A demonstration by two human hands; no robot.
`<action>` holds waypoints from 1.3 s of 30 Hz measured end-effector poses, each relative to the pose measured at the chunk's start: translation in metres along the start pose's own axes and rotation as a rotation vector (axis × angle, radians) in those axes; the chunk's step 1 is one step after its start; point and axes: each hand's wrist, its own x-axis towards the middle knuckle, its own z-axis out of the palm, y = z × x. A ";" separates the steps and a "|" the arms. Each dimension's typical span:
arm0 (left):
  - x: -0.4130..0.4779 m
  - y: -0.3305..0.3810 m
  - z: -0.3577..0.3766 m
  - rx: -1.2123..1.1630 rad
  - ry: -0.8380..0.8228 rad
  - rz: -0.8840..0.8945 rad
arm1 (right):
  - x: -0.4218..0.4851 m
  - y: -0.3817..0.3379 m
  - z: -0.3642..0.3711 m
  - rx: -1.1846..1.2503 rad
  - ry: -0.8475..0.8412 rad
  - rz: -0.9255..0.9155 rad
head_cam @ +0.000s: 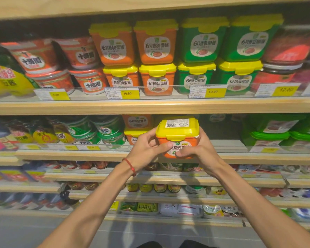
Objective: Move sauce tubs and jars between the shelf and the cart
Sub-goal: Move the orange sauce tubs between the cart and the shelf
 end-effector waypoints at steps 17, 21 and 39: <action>0.014 -0.025 0.015 0.032 0.245 0.118 | -0.003 0.011 0.015 -0.357 0.328 -0.355; 0.020 -0.020 0.021 0.027 0.330 0.094 | -0.004 0.018 0.018 -0.296 0.411 -0.375; 0.059 -0.015 0.019 0.311 0.576 0.016 | 0.037 0.011 0.023 -0.408 0.555 -0.186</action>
